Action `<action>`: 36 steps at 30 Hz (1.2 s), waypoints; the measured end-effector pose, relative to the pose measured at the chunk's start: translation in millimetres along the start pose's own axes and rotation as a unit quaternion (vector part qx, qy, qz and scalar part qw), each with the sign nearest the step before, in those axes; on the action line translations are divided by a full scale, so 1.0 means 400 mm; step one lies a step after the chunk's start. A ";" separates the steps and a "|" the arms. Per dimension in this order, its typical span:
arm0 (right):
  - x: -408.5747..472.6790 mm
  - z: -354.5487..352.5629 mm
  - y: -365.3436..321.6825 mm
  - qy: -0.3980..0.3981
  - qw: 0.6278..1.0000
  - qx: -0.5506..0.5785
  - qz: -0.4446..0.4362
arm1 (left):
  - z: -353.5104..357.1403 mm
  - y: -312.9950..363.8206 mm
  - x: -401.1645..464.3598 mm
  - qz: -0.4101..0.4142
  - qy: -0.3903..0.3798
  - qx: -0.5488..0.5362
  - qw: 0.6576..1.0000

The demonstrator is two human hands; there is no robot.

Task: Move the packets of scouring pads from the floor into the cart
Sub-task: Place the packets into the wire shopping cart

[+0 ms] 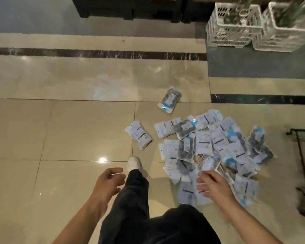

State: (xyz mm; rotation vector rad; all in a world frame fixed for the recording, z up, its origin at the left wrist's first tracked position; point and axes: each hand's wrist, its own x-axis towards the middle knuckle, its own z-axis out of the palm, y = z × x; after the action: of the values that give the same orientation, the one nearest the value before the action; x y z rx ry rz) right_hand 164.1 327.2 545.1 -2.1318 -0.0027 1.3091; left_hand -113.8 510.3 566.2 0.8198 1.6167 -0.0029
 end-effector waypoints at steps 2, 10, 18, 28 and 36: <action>0.027 0.047 -0.019 0.016 0.999 0.016 0.022 | 0.008 0.062 0.091 -0.018 -0.021 0.020 0.999; 0.388 0.271 0.025 0.004 0.993 0.049 0.111 | 0.216 0.178 0.573 0.000 -0.101 0.148 0.984; 0.985 0.475 0.360 0.034 0.992 0.030 0.121 | 0.384 -0.078 1.194 0.063 -0.001 0.315 0.947; 1.357 0.558 0.712 0.254 0.946 0.001 0.201 | 0.510 -0.348 1.623 -0.071 0.097 0.034 0.992; 1.391 0.570 0.738 0.224 0.948 -0.064 0.215 | 0.574 -0.344 1.742 -0.083 0.168 -0.072 0.980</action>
State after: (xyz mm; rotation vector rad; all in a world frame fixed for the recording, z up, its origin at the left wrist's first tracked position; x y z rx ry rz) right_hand 170.7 381.1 -122.7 -2.5964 0.6106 1.0315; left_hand 25.4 653.8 -152.8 0.5932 1.9762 0.1388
